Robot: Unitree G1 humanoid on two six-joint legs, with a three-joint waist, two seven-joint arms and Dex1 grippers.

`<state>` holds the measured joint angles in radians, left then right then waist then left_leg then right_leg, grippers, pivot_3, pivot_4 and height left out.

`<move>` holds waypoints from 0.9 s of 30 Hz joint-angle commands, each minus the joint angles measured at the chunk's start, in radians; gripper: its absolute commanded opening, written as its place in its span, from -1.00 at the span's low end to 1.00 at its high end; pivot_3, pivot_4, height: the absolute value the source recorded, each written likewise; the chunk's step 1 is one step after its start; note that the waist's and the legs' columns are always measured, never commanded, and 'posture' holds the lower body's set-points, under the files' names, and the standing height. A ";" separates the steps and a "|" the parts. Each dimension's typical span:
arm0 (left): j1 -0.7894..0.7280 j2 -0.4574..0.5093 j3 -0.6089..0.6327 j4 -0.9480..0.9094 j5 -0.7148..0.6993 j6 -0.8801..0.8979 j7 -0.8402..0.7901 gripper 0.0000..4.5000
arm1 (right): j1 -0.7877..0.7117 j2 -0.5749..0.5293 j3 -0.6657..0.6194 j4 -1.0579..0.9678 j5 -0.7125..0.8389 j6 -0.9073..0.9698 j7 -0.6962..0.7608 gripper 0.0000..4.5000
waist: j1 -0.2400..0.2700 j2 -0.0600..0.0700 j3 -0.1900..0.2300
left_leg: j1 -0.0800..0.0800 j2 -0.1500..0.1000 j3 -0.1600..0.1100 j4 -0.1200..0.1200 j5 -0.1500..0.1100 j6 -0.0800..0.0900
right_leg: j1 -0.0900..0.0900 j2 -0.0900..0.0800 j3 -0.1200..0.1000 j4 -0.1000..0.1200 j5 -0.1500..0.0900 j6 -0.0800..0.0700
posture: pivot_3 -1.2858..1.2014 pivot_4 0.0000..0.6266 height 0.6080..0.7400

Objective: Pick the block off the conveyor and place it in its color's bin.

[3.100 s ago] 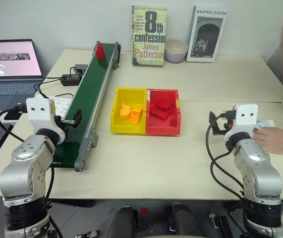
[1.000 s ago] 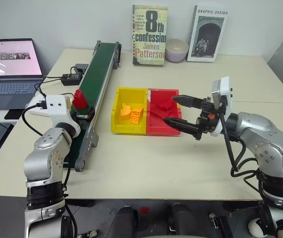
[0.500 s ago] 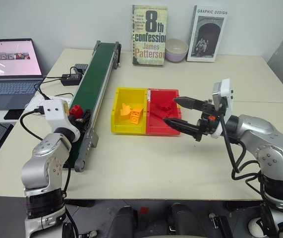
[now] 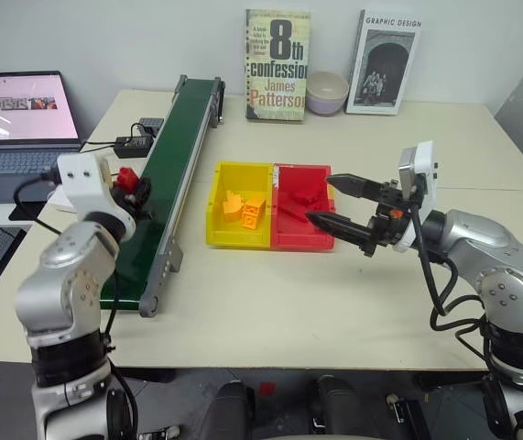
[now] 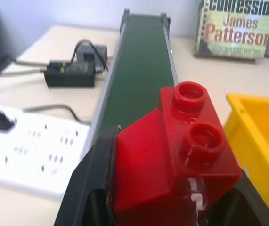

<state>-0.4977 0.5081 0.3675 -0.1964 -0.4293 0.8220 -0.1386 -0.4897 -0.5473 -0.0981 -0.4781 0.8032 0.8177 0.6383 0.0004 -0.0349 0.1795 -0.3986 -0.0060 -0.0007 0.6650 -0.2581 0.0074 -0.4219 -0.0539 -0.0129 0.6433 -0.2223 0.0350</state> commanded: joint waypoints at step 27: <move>-0.617 -0.256 -0.638 0.915 0.284 -0.617 -0.835 -0.32 | 0.413 -0.067 -0.140 -0.435 -0.039 0.106 -0.362 1.00 | 0.002 0.000 0.000 | -0.001 -0.001 0.004 0.001 0.000 0.001 | -0.001 0.000 0.001 -0.001 -0.002 0.005 | 0.03 -0.52 1.00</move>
<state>-1.0759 0.2693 -0.2622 0.6683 -0.1905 0.2852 -0.9695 -0.0761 -0.6191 -0.2063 -0.8618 0.7379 0.9242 0.3022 0.0021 -0.0353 0.1799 -0.3999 -0.0069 0.0031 0.6657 -0.2585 0.0082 -0.4232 -0.0536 -0.0123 0.6425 -0.2244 0.0399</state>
